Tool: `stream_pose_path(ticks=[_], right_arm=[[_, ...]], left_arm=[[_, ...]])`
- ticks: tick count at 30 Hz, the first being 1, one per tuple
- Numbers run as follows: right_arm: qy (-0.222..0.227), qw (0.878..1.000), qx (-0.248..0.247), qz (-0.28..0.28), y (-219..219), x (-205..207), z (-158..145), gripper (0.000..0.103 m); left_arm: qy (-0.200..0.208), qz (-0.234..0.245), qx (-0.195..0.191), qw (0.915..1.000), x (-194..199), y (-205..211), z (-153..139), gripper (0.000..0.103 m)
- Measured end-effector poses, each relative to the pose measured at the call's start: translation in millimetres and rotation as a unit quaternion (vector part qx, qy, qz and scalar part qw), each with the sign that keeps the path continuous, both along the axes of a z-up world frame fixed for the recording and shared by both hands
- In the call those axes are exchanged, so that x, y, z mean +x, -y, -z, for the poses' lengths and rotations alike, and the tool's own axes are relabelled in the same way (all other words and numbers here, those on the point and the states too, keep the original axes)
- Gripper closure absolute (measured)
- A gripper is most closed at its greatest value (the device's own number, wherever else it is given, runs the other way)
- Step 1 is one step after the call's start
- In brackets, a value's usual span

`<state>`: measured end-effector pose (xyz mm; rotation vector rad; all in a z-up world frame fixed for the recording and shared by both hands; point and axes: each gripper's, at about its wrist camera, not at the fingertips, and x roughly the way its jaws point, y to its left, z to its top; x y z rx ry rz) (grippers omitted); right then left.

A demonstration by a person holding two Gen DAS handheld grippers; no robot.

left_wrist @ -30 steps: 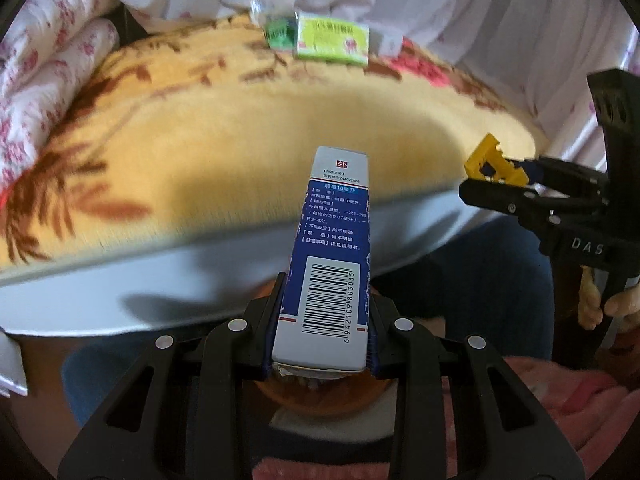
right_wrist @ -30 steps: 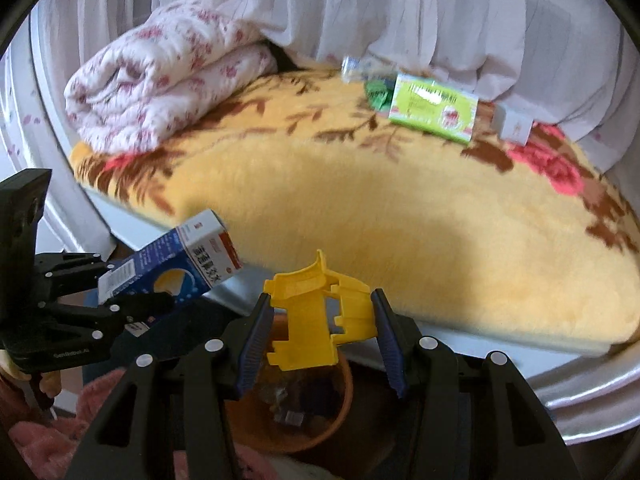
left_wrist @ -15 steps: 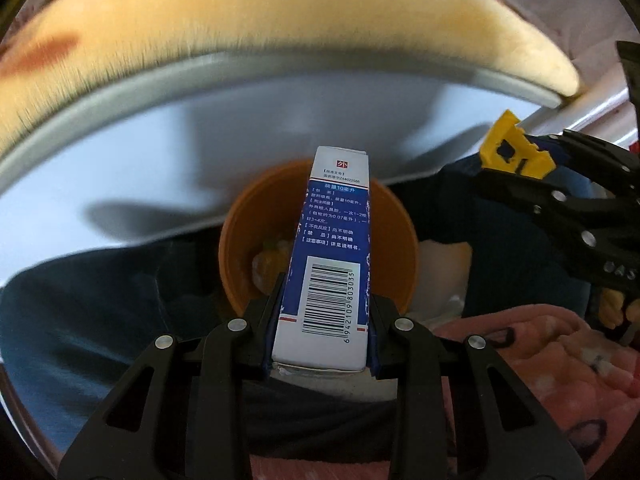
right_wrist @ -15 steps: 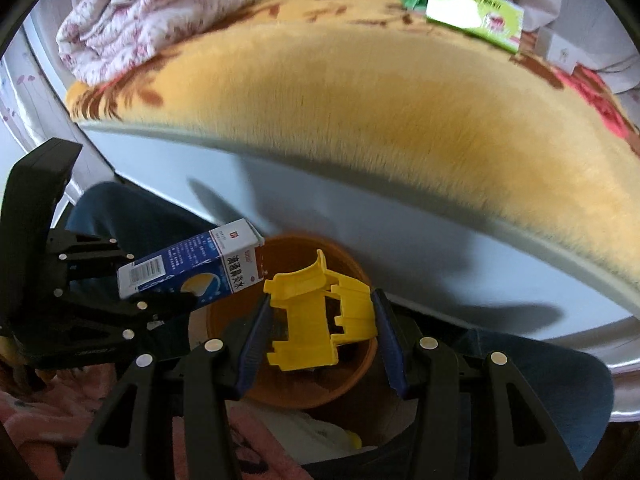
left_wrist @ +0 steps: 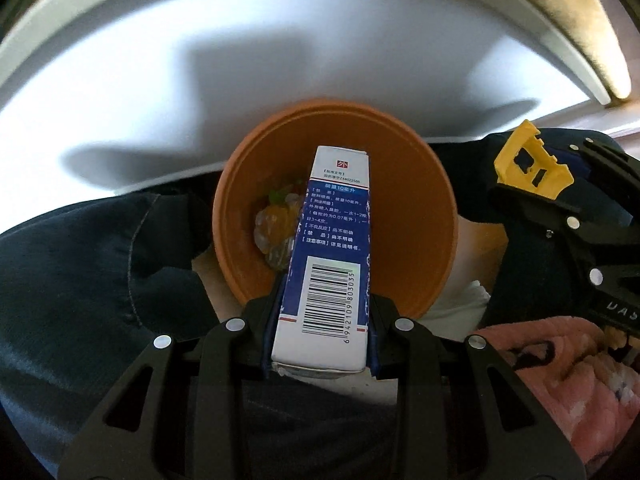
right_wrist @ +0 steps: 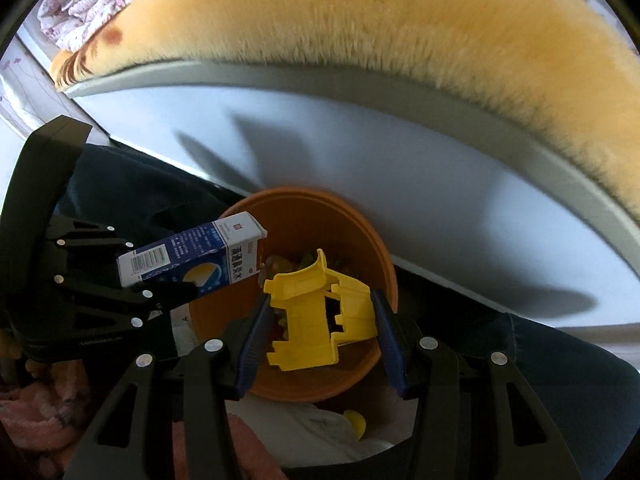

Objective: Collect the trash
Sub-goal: 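Carry the tube box and yellow clip over the orange bucket and release both, then move the right tool to the bed and grasp the green-yellow medicine box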

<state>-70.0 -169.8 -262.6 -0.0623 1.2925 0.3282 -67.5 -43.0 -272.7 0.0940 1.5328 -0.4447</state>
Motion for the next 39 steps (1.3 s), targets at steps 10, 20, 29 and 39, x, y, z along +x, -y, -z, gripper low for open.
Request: stream_pose_path(ticks=[10,20,29,39], right_arm=[[-0.035,0.999,-0.007,-0.002,-8,11,25,0.030],[-0.022,0.999,-0.011,0.021,7,16,15,0.023],[0.058,0.998,0.030,0.012,23,6,-63,0.023],[0.276,0.960,0.039,-0.005,68,56,-185,0.010]], left_arm=[[-0.030,-0.015,0.025,0.9991,13,-2,21,0.057],[0.003,-0.015,0.044,0.9989,14,-4,8,0.032],[0.085,-0.021,0.009,0.9961,15,-13,-64,0.032],[0.223,-0.055,-0.059,0.9716,39,-28,-163,0.016]])
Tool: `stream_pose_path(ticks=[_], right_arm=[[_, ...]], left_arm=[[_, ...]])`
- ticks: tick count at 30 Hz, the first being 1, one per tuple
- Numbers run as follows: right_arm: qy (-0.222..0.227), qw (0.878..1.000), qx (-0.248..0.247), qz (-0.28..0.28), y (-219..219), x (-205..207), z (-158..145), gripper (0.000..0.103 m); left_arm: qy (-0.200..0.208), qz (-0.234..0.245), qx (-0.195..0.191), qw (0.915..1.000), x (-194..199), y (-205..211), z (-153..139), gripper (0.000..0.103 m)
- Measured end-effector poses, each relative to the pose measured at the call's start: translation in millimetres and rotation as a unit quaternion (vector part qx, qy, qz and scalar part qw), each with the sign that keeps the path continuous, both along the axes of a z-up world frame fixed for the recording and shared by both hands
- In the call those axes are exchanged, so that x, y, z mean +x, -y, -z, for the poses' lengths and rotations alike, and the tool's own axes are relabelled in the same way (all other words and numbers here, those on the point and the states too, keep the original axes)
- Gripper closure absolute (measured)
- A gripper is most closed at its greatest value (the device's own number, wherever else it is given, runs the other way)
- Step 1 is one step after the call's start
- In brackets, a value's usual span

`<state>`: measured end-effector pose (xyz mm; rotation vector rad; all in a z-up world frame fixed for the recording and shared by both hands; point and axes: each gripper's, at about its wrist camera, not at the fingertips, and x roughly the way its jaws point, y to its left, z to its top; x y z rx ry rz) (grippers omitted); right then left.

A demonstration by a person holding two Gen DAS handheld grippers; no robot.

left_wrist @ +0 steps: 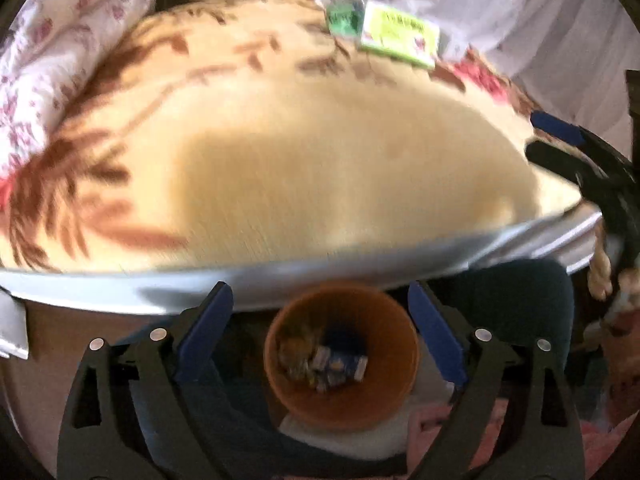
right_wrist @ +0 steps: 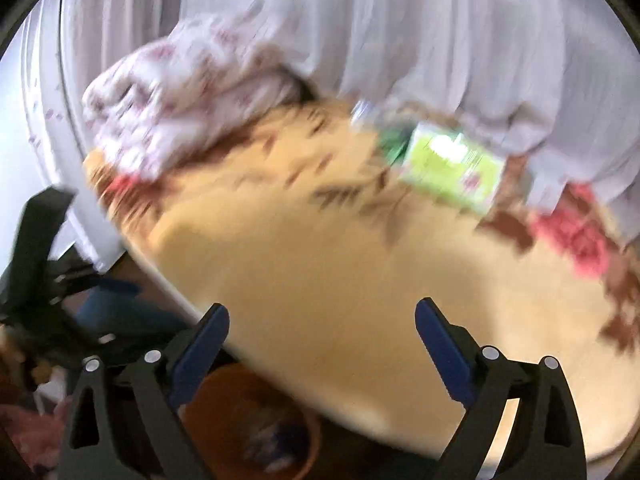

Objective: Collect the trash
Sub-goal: 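Move the right tool to the bed and grasp the green-yellow medicine box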

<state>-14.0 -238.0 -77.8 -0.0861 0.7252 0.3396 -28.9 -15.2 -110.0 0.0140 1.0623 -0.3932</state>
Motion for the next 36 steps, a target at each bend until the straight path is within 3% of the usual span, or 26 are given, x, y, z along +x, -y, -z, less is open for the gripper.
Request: stream_pose_path(ticks=[3,6,9,16,21,28,31,36], right_arm=[[0.025,1.000,-0.011,-0.003,20,42,-11,0.010],[0.059,0.996,-0.059,-0.012,30,85,-12,0.009],[0.062,0.993,-0.097,-0.031,44,132,-17,0.008],[-0.004,0.986,-0.143,-0.090,66,242,-21,0.005],[-0.060,0.979,-0.156,-0.119,69,292,-9,0.005],[-0.146,0.965,-0.151,-0.156,71,327,18,0.006],[-0.180,0.959,-0.150,-0.161,70,325,32,0.012],[-0.160,0.961,-0.178,-0.137,67,301,33,0.015]], left_arm=[[0.008,-0.013,-0.006,0.9999,12,-6,-6,0.016],[0.009,-0.024,-0.011,0.9996,25,-12,-9,0.016],[0.002,-0.040,-0.015,0.9991,37,-21,-6,0.016],[-0.007,-0.051,-0.008,0.9987,63,-24,-3,0.016],[-0.001,-0.042,-0.006,0.9991,79,-19,-8,0.015],[-0.007,-0.050,-0.003,0.9987,100,-17,-7,0.015],[-0.001,-0.046,-0.003,0.9989,106,-13,-11,0.016],[0.009,-0.043,-0.008,0.9990,117,-5,-20,0.016]])
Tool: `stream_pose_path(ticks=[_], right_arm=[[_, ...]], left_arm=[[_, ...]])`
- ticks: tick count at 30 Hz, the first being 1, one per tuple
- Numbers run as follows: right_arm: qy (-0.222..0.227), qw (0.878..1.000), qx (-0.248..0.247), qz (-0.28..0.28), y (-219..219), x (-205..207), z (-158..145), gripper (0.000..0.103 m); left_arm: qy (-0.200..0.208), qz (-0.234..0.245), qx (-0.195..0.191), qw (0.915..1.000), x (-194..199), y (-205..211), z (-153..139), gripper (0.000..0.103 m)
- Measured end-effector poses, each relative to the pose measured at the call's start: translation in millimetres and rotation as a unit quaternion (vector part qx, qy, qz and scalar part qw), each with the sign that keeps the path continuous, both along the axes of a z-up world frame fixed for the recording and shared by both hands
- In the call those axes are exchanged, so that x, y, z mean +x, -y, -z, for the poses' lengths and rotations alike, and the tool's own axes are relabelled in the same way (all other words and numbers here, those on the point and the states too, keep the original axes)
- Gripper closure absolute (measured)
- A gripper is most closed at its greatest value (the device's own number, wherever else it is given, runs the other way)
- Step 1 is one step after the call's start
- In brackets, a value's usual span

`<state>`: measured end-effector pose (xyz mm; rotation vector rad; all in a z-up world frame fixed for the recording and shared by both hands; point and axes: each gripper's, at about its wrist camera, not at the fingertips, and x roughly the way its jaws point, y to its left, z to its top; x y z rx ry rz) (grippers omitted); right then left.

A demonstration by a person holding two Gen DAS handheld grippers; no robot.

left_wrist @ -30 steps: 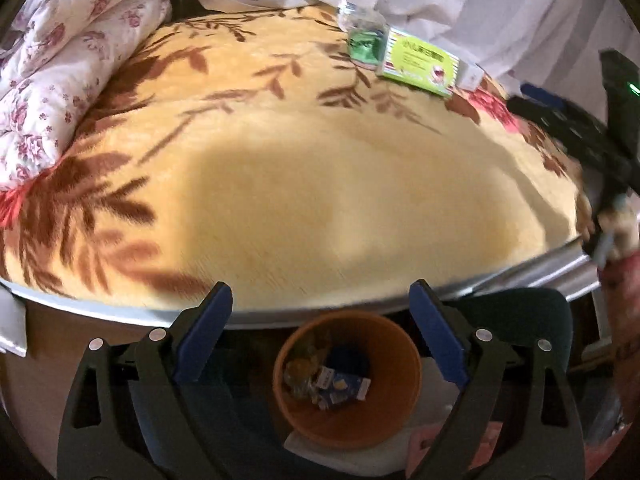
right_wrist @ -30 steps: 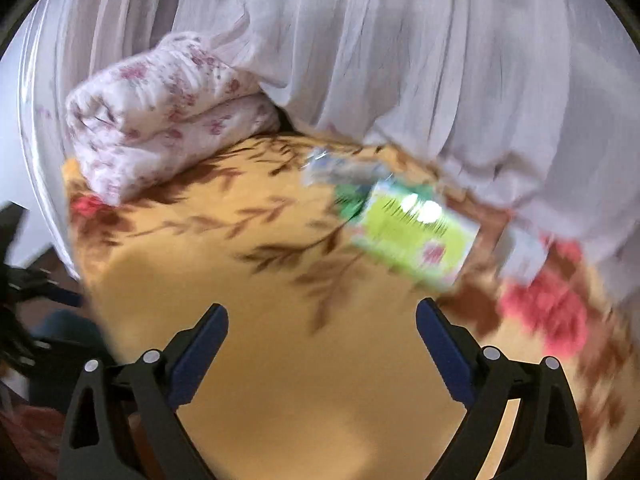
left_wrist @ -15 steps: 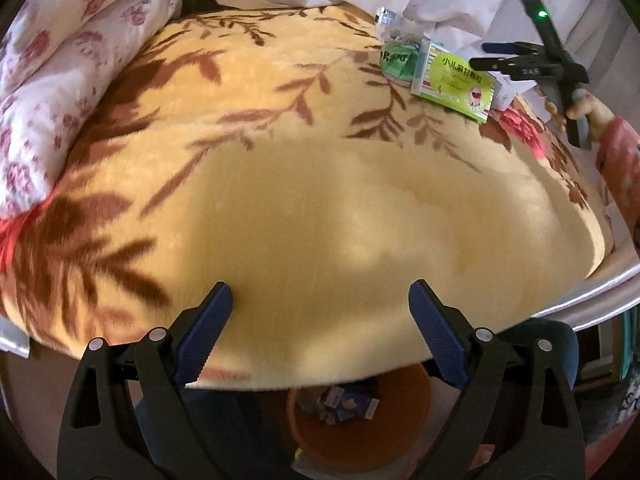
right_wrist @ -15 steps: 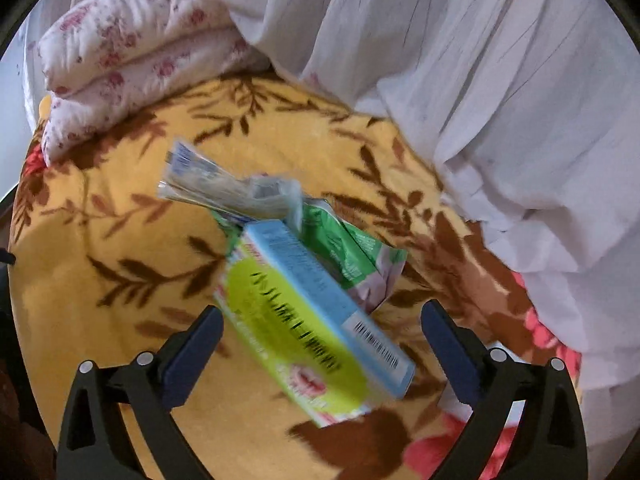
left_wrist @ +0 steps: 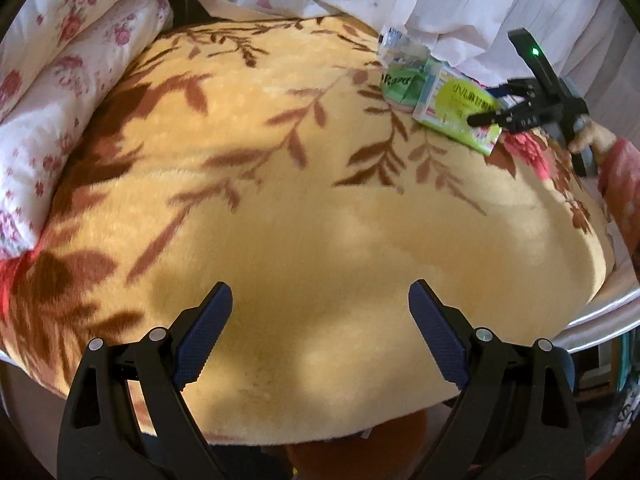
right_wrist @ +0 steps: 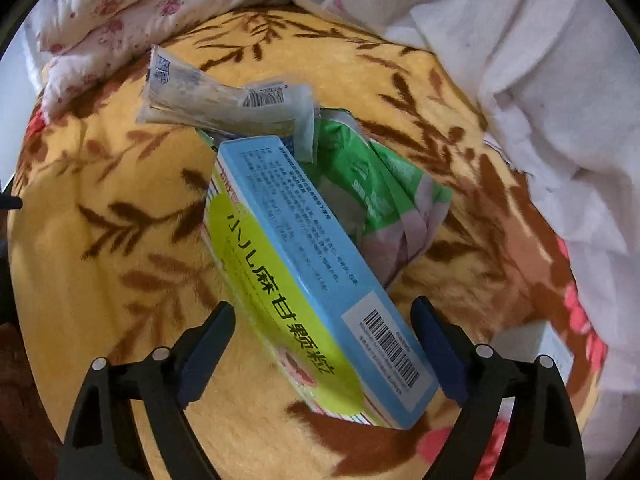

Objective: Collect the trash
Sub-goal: 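Move the right tool to the bed and grasp the green-yellow medicine box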

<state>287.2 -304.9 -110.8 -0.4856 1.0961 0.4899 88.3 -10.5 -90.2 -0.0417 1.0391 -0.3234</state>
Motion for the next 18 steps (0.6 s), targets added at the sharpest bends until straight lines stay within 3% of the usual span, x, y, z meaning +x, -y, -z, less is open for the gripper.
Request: stream_pose_path(ticks=[1,3,6,10,14,18], right_arm=[[0.005,1.000,0.001,0.002,-4,-10,-2,0.018],[-0.002,1.000,0.014,-0.014,-10,-26,-4,0.038],[-0.005,0.999,-0.014,-0.036,-27,-53,6,0.048],[0.029,0.998,-0.043,-0.025,-35,-70,15,0.049],[0.078,0.996,-0.031,0.037,-30,-80,7,0.059],[0.097,0.991,-0.009,0.096,-18,-86,-6,0.064]], left_arm=[[0.002,0.001,0.001,1.0000,2,3,-1,0.016],[0.004,0.005,0.001,1.0000,3,9,-2,0.015],[0.002,0.011,0.002,0.9999,5,17,0,0.016],[0.016,0.020,-0.004,0.9997,11,29,-5,0.016],[0.052,0.024,-0.015,0.9983,37,39,-19,0.016],[0.072,0.034,-0.028,0.9965,78,51,-30,0.016]])
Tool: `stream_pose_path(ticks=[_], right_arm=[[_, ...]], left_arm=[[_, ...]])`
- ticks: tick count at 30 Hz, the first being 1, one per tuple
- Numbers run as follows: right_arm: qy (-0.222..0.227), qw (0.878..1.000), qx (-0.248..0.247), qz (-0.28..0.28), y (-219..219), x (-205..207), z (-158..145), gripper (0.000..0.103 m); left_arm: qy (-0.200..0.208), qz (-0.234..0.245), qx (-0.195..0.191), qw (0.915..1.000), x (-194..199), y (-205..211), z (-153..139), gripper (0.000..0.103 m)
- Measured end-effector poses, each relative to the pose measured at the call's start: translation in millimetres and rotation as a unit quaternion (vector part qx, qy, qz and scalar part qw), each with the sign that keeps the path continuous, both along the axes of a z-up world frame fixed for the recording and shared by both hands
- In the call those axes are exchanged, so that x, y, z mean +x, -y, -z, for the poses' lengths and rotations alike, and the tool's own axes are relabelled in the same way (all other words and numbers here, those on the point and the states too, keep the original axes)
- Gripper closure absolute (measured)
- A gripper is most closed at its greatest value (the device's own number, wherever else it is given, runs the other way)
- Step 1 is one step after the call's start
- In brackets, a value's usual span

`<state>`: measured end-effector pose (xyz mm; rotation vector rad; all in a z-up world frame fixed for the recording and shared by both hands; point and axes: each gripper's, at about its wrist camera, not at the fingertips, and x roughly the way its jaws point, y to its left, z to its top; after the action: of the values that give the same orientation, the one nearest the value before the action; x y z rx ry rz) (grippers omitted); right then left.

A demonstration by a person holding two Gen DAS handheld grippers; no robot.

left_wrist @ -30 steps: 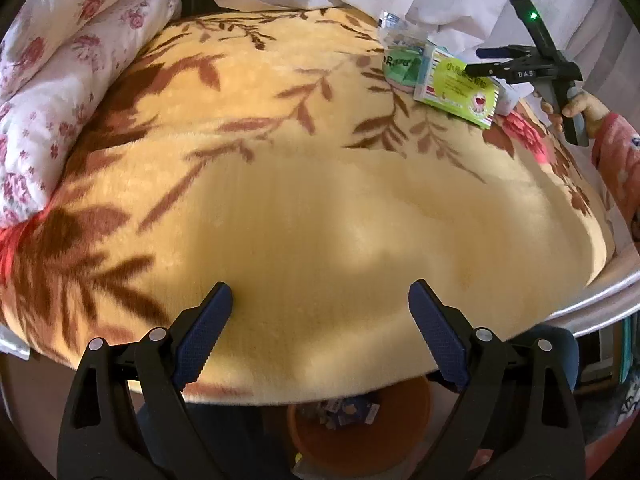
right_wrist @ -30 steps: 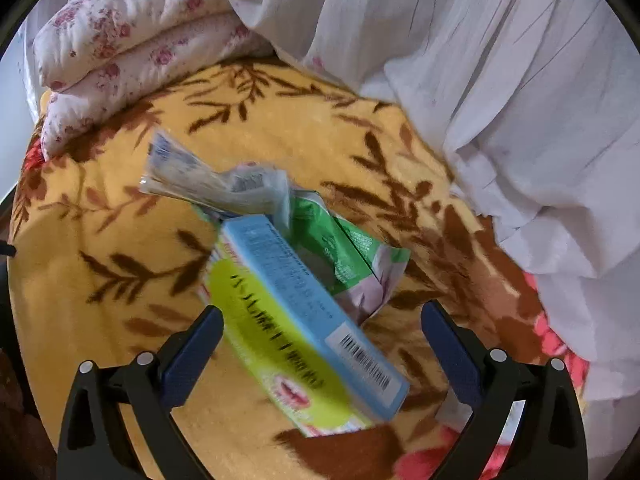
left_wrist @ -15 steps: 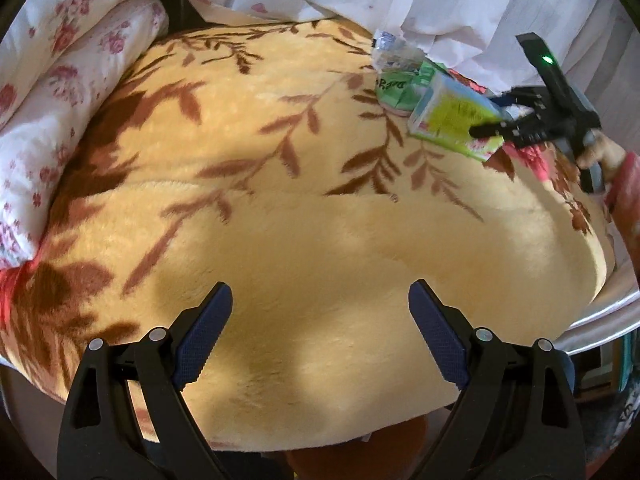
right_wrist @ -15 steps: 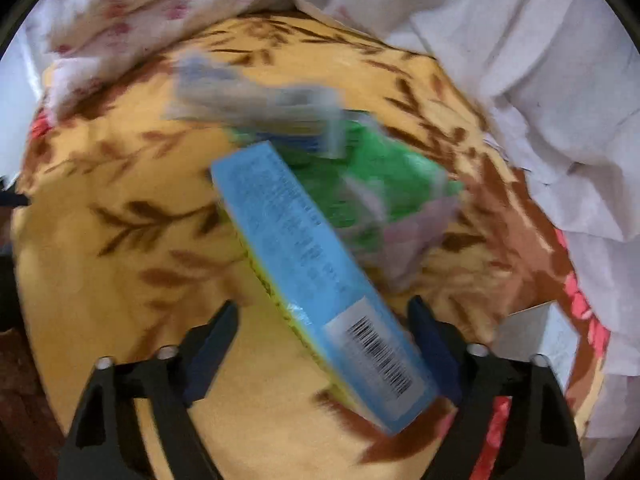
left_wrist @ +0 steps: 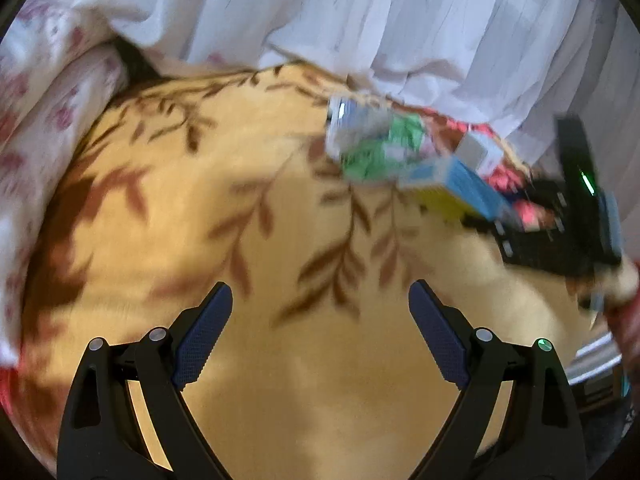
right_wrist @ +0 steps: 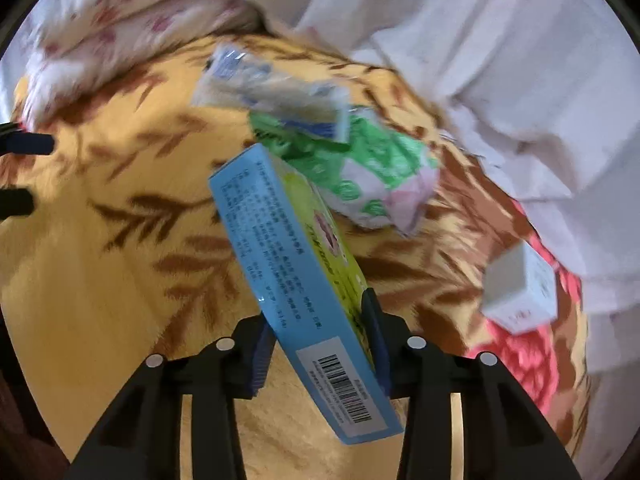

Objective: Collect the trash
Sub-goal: 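Move the right tool to the bed and grasp the green-yellow medicine box, then grasp the small clear wrapper with the left tool while the right holds the box, then carry the medicine box and clear wrapper over the orange bucket and release both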

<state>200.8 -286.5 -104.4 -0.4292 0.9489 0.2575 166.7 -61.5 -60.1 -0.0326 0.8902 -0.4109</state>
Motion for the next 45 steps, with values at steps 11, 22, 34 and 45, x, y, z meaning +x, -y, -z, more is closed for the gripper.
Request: stream_pose_path(ticks=[11,22,34,45], right_arm=[[0.014,0.995,0.081,0.064,24,-60,-26,0.070],[0.036,0.989,0.127,0.068,29,-98,-35,0.070],[0.061,0.985,0.161,0.031,-4,-160,-64,0.070],[0.050,0.986,0.157,-0.016,-51,-231,-72,0.070]], left_arm=[[0.019,0.025,0.003,0.9995,101,51,2,0.041],[0.041,0.058,-0.045,0.9965,77,49,-22,0.100],[0.102,0.071,-0.074,0.9894,-63,-7,-63,0.100],[0.086,0.100,-0.054,0.9898,-197,-49,-44,0.100]])
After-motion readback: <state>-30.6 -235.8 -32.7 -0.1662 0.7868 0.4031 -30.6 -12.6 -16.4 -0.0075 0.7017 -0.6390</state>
